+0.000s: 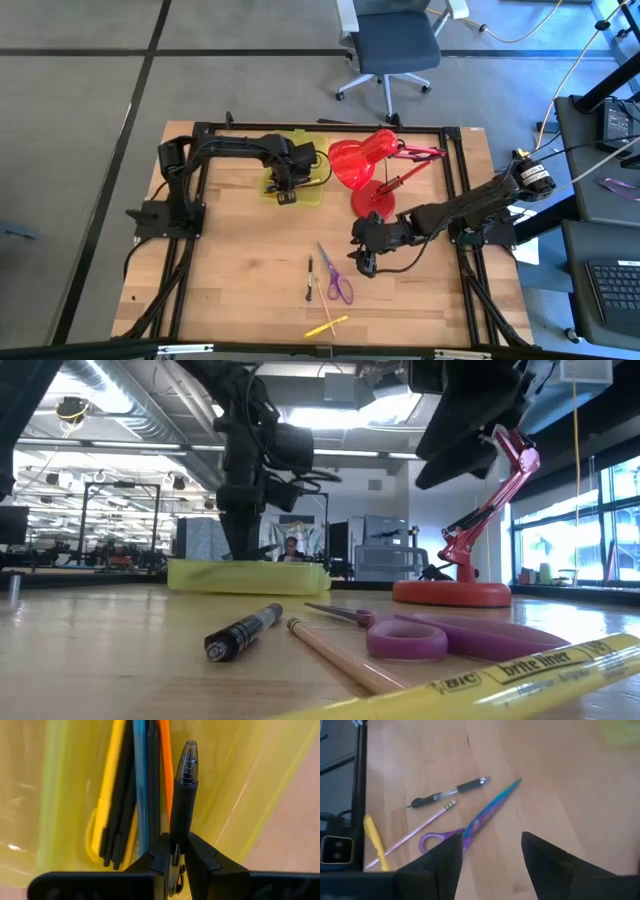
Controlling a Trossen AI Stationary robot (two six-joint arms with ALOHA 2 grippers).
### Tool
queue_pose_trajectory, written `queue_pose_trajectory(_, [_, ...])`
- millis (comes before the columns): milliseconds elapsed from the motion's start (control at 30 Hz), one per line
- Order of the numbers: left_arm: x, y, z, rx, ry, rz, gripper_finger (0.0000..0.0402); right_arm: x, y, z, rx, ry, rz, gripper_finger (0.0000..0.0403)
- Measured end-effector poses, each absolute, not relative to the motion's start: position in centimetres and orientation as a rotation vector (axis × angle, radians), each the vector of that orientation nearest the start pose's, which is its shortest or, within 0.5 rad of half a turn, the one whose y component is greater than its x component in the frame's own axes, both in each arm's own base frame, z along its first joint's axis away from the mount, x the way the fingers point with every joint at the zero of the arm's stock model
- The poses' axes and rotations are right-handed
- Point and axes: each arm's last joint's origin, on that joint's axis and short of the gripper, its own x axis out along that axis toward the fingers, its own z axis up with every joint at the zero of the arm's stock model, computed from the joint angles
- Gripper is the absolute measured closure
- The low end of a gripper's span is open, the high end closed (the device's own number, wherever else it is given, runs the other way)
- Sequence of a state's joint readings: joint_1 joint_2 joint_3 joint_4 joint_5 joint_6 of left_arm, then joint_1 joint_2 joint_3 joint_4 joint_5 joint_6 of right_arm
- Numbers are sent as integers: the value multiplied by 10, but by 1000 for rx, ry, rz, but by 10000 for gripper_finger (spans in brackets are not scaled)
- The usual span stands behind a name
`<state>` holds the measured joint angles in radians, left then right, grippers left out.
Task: Pick & place school supplies into a supply box
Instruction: Put the top black transparent pen into the yellow supply box
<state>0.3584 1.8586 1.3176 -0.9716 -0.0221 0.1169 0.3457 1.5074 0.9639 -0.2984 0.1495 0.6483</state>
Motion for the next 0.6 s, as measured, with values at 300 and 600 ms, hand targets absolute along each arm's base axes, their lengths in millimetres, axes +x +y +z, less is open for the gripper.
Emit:
queue_pose_trajectory(300, [321,120,179,-163,1539,188,354,291,129,194,605,933,-174,199])
queue_pose_trajectory(600, [322,121,180,-129,1524,163,339,320,154,186,654,1033,-189,199])
